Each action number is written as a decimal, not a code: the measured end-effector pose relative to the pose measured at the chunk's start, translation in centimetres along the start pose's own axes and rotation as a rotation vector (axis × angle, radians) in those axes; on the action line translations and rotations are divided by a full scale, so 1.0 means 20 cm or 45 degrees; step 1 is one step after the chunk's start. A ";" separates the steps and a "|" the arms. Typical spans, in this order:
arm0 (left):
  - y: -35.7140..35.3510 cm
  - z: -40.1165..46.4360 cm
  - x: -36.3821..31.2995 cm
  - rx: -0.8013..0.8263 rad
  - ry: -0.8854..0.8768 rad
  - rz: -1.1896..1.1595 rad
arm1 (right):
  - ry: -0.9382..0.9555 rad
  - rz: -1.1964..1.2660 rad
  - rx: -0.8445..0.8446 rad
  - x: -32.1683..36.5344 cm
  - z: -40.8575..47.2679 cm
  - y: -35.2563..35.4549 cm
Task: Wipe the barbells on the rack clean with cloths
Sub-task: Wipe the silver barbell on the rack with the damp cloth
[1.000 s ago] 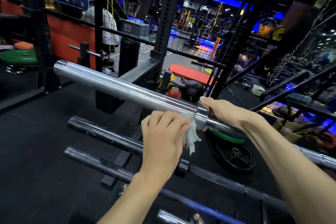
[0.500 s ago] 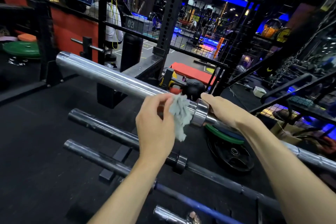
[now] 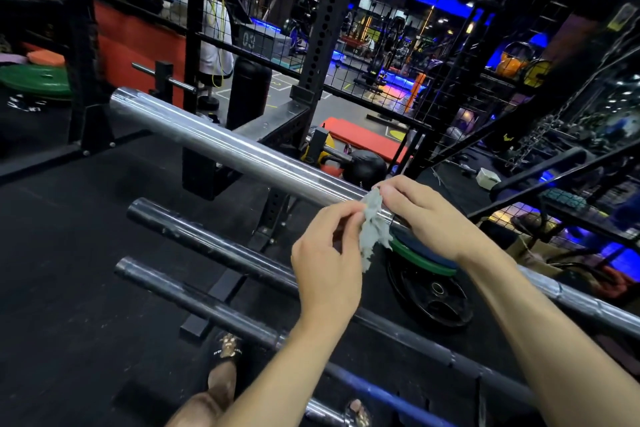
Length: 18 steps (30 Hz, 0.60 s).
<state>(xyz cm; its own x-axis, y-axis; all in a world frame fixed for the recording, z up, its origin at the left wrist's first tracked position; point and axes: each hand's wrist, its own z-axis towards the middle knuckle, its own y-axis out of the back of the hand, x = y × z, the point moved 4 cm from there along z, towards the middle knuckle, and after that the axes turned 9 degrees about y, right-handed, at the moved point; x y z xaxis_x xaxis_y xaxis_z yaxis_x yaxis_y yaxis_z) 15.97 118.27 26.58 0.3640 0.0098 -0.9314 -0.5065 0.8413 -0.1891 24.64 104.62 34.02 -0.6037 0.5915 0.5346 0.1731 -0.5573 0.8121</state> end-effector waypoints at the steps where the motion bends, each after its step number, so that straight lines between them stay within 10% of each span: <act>1: 0.00 0.00 0.02 0.014 0.036 -0.031 | -0.021 0.010 0.015 0.00 0.00 0.00; 18: 0.02 -0.02 0.19 0.209 0.360 -0.287 | -0.463 0.224 0.235 -0.06 0.11 -0.02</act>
<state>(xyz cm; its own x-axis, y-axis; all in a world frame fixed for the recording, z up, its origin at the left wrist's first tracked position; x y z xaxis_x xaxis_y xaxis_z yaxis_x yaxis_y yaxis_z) 16.86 118.44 22.87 0.2109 -0.3151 -0.9253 -0.2984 0.8807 -0.3679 27.01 105.47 33.62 -0.2450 0.6820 0.6891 0.4048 -0.5739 0.7119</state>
